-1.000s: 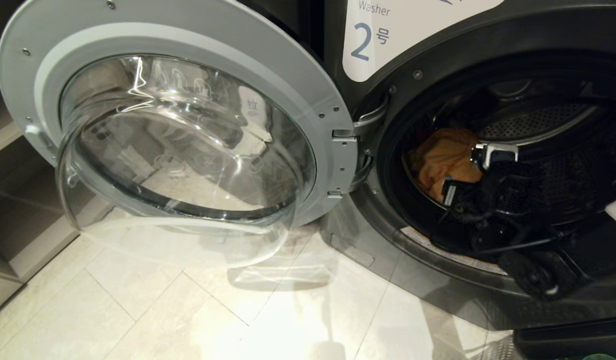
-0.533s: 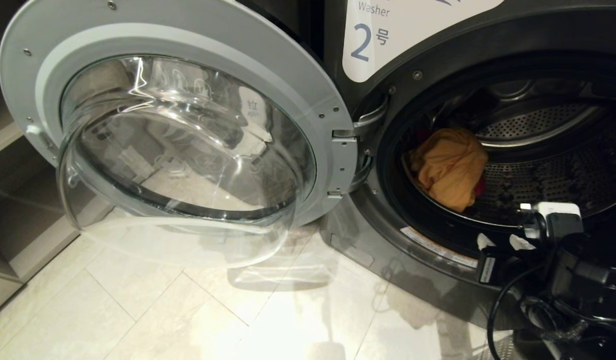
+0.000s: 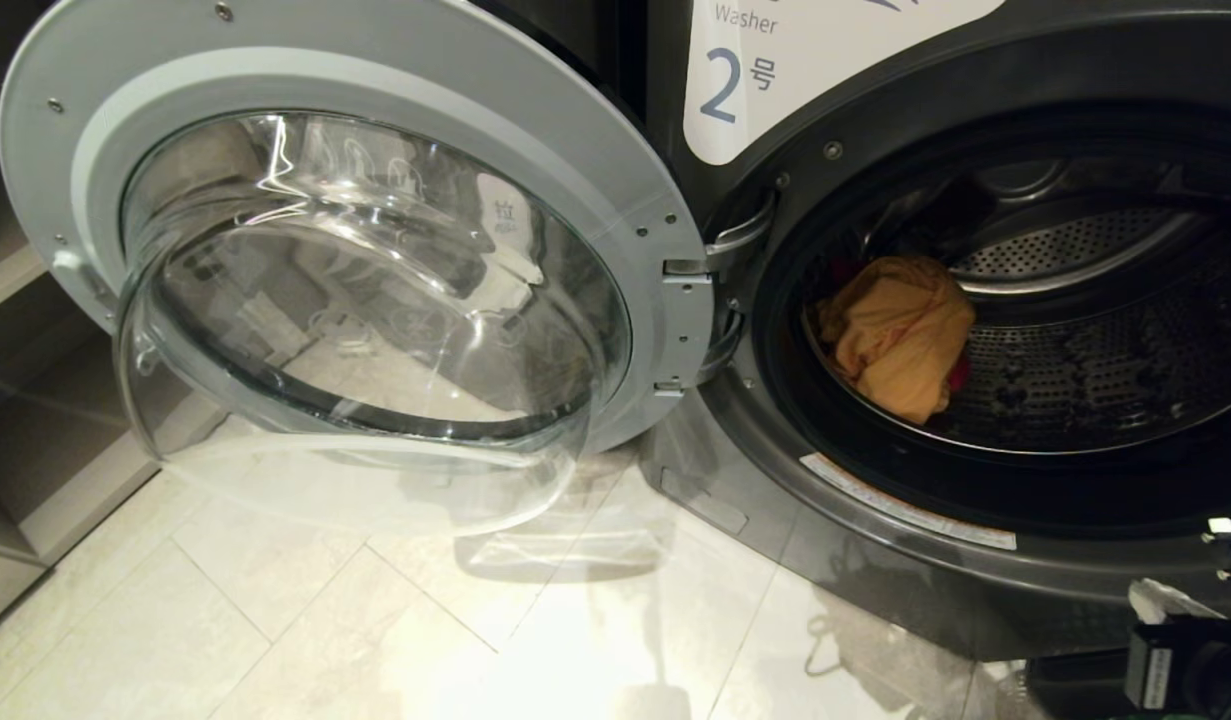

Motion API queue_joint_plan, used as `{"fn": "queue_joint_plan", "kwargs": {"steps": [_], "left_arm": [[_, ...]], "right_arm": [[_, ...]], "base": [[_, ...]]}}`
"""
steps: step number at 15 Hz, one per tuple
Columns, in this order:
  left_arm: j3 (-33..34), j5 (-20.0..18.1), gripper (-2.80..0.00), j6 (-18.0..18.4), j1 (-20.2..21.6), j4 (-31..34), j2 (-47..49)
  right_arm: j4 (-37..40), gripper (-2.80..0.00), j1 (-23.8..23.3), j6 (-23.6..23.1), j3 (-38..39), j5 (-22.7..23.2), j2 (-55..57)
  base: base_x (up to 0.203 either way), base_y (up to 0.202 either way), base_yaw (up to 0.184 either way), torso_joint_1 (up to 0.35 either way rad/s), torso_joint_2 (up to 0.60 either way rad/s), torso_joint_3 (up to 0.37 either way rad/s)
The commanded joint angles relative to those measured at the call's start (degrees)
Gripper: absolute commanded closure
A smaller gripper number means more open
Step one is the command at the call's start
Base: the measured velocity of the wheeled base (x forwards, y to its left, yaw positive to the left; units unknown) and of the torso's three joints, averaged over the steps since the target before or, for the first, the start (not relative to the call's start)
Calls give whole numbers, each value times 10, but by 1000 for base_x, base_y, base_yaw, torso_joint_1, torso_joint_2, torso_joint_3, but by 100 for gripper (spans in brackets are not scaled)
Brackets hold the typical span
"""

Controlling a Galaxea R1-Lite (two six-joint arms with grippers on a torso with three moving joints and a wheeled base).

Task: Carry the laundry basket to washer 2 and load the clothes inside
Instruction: Place the clothes into the washing machine

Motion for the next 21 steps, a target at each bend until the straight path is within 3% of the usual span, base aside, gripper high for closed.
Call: {"fn": "queue_joint_plan", "kwargs": {"steps": [1, 3, 5, 7, 12, 17, 21], "left_arm": [[23, 0, 0, 0, 1, -1, 0], [23, 0, 0, 0, 0, -1, 0], [23, 0, 0, 0, 0, -1, 0], [23, 0, 0, 0, 0, -1, 0], [23, 0, 0, 0, 0, -1, 0], [23, 0, 0, 0, 0, -1, 0], [23, 0, 0, 0, 1, -1, 0]], "right_arm": [[122, 0, -85, -1, -5, 80, -96], [199, 0, -166, -11, -14, 206, -142], [233, 0, -216, -61, 7, 267, -190], [244, 0, -234, -101, 53, 304, -260], [327, 0, -232, -128, 70, 347, -474], [354, 0, -200, -139, 71, 363, -628], [356, 0, -196, -138, 72, 364, -641]], "base": [[0, 0, 0, 0, 0, 0], [0, 0, 0, 0, 0, 0], [0, 0, 0, 0, 0, 0], [0, 0, 0, 0, 0, 0], [0, 0, 0, 0, 0, 0], [0, 0, 0, 0, 0, 0], [0, 0, 0, 0, 0, 0]]}}
